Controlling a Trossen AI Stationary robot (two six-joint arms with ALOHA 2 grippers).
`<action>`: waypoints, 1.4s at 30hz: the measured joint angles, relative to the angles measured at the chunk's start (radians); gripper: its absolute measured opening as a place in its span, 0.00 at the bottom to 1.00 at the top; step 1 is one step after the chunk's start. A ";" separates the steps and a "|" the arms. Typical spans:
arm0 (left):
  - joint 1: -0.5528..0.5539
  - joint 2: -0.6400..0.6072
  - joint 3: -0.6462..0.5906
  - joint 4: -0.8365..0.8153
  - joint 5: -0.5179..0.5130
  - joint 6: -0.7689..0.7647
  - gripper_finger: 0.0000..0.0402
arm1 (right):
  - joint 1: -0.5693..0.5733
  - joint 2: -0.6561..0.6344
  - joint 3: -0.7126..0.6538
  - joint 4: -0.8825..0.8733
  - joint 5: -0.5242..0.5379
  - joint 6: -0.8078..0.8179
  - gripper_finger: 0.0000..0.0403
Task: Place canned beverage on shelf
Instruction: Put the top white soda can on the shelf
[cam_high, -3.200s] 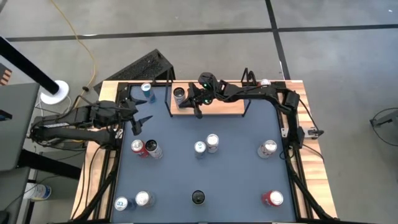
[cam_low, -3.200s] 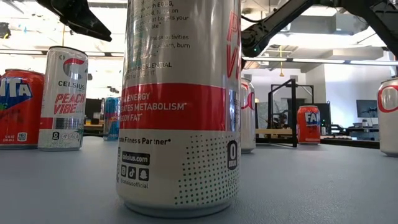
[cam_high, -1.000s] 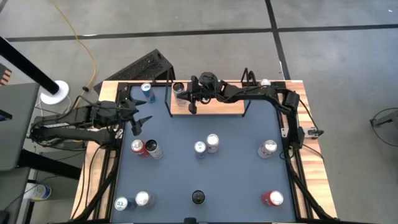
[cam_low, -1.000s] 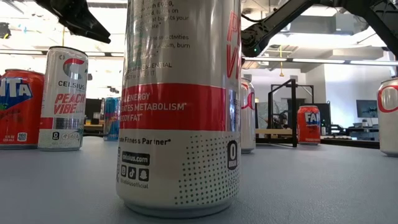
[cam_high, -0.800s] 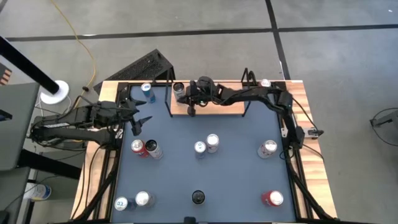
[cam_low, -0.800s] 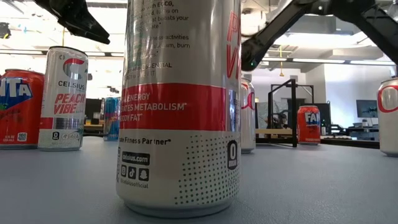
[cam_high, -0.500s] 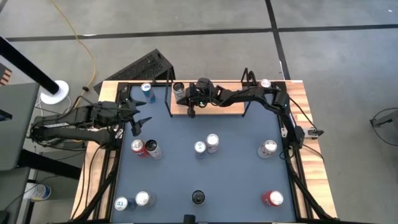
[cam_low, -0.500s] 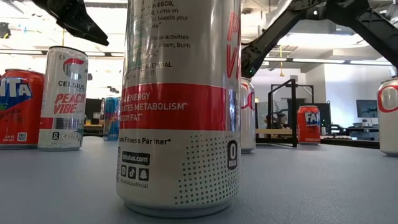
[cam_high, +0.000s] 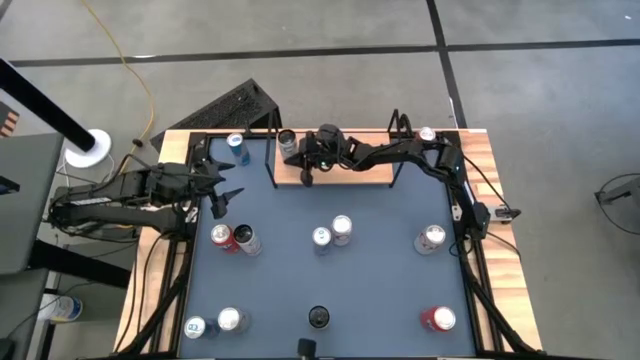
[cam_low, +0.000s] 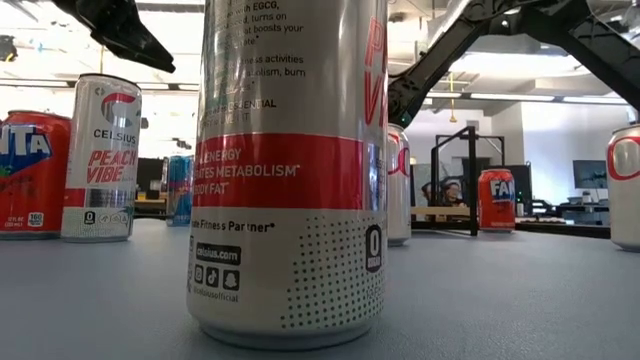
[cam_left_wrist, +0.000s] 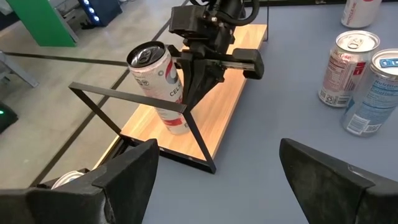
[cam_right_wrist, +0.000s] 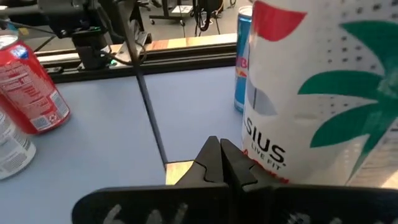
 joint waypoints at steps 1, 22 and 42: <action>0.000 0.000 0.000 0.000 0.000 0.000 0.80 | -0.001 0.000 0.000 0.004 0.007 0.013 0.00; 0.000 0.000 0.000 0.001 -0.003 -0.002 0.80 | -0.037 -0.001 0.091 -0.031 0.013 0.129 0.00; 0.000 0.000 0.000 0.000 -0.003 -0.006 0.80 | -0.034 -0.001 0.092 0.005 0.156 0.250 0.00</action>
